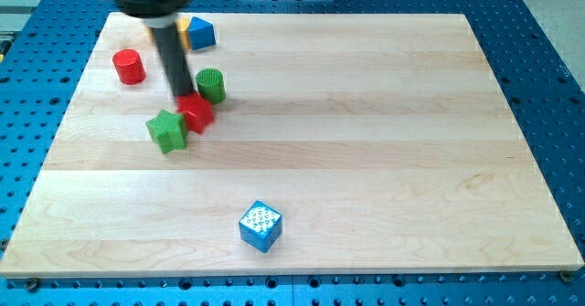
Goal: Place the red star at the top of the cube
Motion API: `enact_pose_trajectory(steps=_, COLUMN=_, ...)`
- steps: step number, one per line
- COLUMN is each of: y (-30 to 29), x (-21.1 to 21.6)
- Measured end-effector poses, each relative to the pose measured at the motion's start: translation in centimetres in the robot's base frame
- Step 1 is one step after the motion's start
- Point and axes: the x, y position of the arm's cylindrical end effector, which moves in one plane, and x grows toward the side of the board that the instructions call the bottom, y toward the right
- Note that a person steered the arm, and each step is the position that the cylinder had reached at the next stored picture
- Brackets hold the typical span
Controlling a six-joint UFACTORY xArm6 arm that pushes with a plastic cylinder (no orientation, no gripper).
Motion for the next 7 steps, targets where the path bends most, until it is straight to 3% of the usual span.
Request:
enact_pose_trajectory(steps=1, y=6.0, x=3.5)
enact_pose_trajectory(steps=2, y=6.9, x=4.0)
enact_pose_trajectory(steps=3, y=4.9, x=1.0)
enact_pose_trajectory(steps=4, y=-1.2, x=1.0)
enact_pose_trajectory(steps=5, y=-3.3, x=2.9)
enact_pose_trajectory(steps=6, y=0.3, x=7.2)
enact_pose_trajectory(steps=7, y=1.1, x=6.6)
